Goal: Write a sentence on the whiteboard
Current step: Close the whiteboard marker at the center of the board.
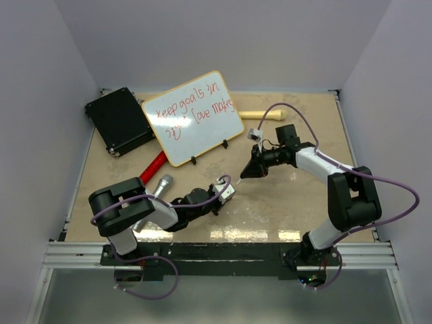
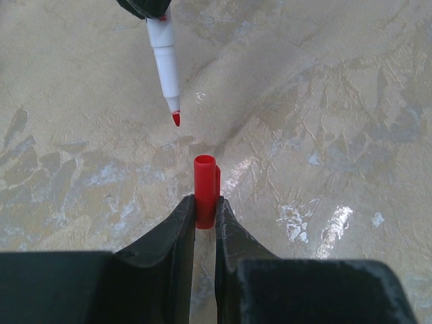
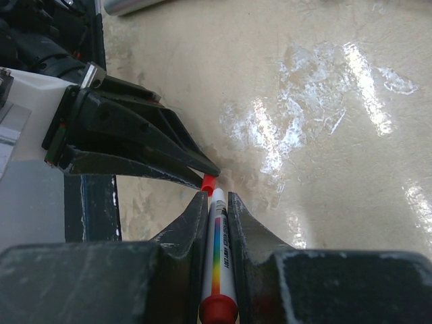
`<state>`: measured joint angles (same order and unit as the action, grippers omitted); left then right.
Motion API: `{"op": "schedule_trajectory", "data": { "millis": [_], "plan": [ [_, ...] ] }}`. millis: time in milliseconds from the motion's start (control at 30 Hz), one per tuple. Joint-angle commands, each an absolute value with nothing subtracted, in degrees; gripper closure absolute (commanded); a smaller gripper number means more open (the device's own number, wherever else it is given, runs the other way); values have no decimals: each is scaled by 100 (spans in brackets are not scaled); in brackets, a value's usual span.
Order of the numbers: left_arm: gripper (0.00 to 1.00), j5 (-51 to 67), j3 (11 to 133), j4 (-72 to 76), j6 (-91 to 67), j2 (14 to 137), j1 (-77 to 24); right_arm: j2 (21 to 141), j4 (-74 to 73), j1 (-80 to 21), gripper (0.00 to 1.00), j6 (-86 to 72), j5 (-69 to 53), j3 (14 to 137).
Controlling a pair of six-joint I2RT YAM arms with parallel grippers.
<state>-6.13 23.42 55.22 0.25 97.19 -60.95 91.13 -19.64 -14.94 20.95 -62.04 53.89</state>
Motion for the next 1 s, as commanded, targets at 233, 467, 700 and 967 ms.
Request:
{"op": "schedule_trajectory", "data": {
  "millis": [233,467,700,967],
  "plan": [
    [100,-528,2224,6178,44,9896,-6003,9202,-2171,-1643,100,2268,-6109,5520],
    [100,-492,2188,6310,-176,9949,-5968,9299,-2224,-1696,100,2312,-6108,5546],
    [100,-431,2171,6354,-211,10019,-5959,9352,-2145,-1758,100,2242,-6161,5563],
    [100,-387,2180,6434,-290,10098,-5959,9431,-1916,-1898,100,2057,-6126,5537]
  ]
}}
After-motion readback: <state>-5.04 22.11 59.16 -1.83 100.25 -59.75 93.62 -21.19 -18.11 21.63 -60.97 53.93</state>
